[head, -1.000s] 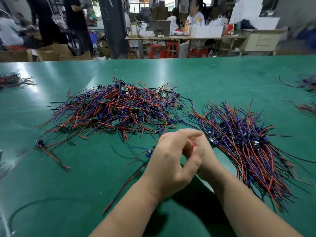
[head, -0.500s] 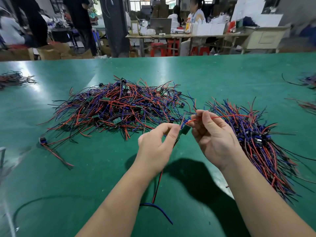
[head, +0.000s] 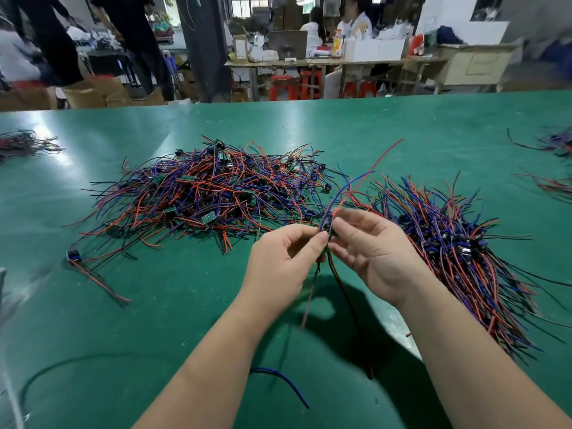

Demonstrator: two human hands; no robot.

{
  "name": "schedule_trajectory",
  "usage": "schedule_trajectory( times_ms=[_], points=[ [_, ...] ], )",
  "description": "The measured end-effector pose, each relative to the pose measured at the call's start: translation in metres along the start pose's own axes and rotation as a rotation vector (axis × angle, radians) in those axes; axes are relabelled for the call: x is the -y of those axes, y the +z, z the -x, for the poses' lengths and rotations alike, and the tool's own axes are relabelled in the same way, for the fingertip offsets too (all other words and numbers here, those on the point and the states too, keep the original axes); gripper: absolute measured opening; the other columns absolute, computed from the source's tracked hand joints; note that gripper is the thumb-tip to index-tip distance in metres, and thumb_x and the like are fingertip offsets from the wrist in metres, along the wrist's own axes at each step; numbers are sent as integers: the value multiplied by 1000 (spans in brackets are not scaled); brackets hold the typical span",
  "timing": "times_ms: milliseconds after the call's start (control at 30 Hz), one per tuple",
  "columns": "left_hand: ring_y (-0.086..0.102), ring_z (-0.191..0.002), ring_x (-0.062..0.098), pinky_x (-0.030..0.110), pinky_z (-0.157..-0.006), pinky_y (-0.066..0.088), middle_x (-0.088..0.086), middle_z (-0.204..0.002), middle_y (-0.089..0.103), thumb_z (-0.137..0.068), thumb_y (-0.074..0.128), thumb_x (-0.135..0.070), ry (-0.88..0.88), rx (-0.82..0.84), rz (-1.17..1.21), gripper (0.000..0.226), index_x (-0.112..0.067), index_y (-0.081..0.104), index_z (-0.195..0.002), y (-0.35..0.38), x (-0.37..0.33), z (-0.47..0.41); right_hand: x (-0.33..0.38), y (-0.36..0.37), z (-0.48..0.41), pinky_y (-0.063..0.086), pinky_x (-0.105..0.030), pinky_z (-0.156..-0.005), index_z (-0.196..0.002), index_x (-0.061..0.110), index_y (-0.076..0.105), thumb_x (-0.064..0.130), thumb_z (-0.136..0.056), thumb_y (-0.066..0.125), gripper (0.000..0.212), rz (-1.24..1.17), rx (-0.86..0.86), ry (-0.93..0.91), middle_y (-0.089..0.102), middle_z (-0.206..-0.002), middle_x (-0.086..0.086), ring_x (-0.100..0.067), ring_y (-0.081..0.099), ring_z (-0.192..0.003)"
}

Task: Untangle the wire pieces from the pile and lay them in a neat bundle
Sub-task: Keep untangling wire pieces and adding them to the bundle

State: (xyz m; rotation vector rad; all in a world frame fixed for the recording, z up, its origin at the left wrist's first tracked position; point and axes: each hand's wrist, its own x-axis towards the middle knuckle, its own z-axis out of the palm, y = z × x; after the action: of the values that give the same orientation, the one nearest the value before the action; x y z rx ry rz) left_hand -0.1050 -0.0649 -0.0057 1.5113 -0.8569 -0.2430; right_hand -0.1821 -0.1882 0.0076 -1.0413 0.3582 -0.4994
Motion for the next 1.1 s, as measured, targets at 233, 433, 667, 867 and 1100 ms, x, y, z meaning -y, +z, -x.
schedule_trajectory(
  times_ms=[233,433,667,867,1100],
  points=[
    [54,-62,7,26,-64,45,-8,-67,65,-88,67,-23,-31,39,-120,14,-27,70,-75,-10,4,-5,2,-2,3,54,-22,-60,-80,14,66,20,-51,78,32,167,19,-42,70,-73,-1,-14,68,-70],
    [60,-68,10,26,-67,50,5,-73,71,-91,63,-18,-60,-90,-93,13,-13,71,-82,-13,0,-9,4,0,-1,51,-19,-53,-76,12,58,-5,-77,68,20,119,-191,-105,66,-65,-4,-12,66,-56],
    [60,-79,27,36,-74,47,6,-83,68,-91,49,-38,-426,-247,-659,28,-19,70,-90,-51,19,-17,29,-22,-5,46,-15,-47,-88,11,57,7,-92,54,6,-291,-285,-168,68,-67,-4,-6,60,-51],
    [55,-93,11,32,-83,36,-7,-97,61,-87,58,-43,-93,-337,-753,21,-27,59,-101,-36,13,-12,29,-20,-2,47,-13,-49,-93,12,55,9,-92,52,4,-438,-175,-121,72,-82,-10,-5,63,-55],
    [67,-74,10,22,-68,50,-10,-82,74,-85,54,-47,-53,-68,5,24,-31,71,-89,4,-11,1,7,1,5,52,-18,-50,-82,12,66,10,-70,62,13,-195,47,-7,73,-80,-8,-12,67,-58]
  ],
)
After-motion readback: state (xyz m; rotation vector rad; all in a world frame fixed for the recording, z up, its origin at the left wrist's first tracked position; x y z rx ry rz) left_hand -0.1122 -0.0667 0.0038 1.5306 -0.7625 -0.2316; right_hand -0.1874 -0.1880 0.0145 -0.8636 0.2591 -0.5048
